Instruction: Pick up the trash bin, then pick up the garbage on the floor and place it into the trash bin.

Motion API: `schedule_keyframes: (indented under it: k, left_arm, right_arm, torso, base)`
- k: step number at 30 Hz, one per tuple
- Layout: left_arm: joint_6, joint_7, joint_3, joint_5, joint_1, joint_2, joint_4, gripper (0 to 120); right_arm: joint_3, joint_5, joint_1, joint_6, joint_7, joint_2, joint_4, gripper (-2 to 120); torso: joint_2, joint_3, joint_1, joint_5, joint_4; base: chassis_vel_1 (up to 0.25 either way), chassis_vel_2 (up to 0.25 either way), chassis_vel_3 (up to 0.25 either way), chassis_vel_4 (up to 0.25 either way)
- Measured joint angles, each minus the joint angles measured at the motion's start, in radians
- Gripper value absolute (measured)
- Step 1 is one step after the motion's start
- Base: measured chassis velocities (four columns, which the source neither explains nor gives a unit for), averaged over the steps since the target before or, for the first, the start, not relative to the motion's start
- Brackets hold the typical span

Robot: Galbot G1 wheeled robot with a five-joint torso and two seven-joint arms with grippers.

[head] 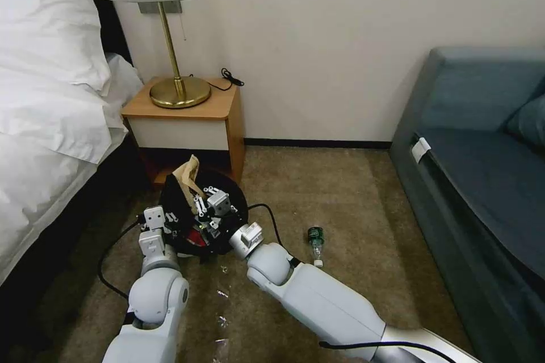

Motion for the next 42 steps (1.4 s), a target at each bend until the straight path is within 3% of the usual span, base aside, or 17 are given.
schedule_keyframes:
  k: [7,10,22,33,42]
  left_arm:
    - [0.002,-0.001,0.001,-0.002,-0.005,0.002,0.001,3]
    - [0.003,-0.001,0.001,-0.002,-0.007,0.002,0.004,3]
    - [0.004,-0.001,0.003,-0.002,-0.007,0.001,0.004,3]
    - [0.004,-0.001,-0.002,-0.005,-0.007,0.003,0.0,3]
    - [0.012,-0.003,0.0,-0.009,-0.013,0.004,-0.007,3]
  right_arm:
    - [0.003,0.0,0.0,0.001,-0.014,-0.001,-0.003,42]
    - [0.006,-0.001,0.002,0.004,-0.02,-0.002,-0.005,61]
    - [0.014,-0.002,-0.005,0.016,-0.067,-0.023,-0.011,98]
    - [0.011,-0.011,0.001,0.02,-0.146,-0.056,-0.024,100]
    - [-0.049,0.027,0.066,0.007,-0.202,-0.099,-0.111,100]
  torso:
    - [0.0,0.0,0.0,0.0,0.0]
    - [0.0,0.0,0.0,0.0,0.0]
    - [0.0,0.0,0.0,0.0,0.0]
    - [0.0,0.0,0.0,0.0001,0.0]
    - [0.0,0.0,0.0,0.0001,0.0]
  base:
    - [0.0,0.0,0.0,0.0]
    - [0.0,0.0,0.0,0.0]
    - [0.0,0.0,0.0,0.0]
    - [0.0,0.0,0.0,0.0]
    - [0.0,0.0,0.0,0.0]
